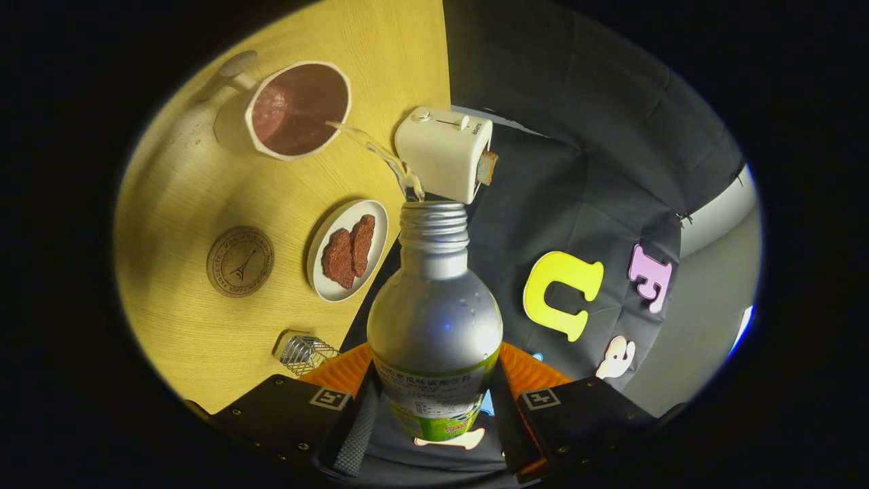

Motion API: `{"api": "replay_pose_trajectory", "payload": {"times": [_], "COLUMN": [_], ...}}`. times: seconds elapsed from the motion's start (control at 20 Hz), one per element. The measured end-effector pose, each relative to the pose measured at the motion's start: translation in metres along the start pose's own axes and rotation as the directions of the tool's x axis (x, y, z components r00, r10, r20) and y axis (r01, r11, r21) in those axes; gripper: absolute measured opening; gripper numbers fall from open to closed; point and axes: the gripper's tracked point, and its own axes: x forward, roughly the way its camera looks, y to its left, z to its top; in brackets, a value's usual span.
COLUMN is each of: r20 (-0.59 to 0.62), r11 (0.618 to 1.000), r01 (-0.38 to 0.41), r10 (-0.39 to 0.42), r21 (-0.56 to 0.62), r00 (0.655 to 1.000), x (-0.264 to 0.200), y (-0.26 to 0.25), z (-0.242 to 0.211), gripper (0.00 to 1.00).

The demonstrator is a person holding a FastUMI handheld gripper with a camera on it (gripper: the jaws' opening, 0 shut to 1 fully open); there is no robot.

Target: Take the bottle from table, then pour the juice into the cup, finally place the bottle on the coaster

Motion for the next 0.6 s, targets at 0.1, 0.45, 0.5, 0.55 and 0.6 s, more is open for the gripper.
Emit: {"api": "replay_pose_trajectory", "payload": {"times": [0.1,0.45,0.5,0.55,0.6], "r20": [0.005,0.027,0.029,0.031,0.033], "r11": [1.0,0.999,0.999,0.999,0.998], "r01": [0.002,0.01,0.012,0.013,0.015], "r10": [-0.002,-0.009,-0.011,-0.012,-0.013], "r21": [-0.006,-0.04,-0.046,-0.053,-0.059], "r00": [1.0,1.0,1.0,0.999,0.999], "x": [0.0,0.001,0.0,0.001,0.001], "y": [-0.001,-0.006,-0.006,-0.007,-0.007], "z": [0.002,0.012,0.013,0.014,0.015], "gripper": [0.76,0.76,0.76,0.76,0.76]}}
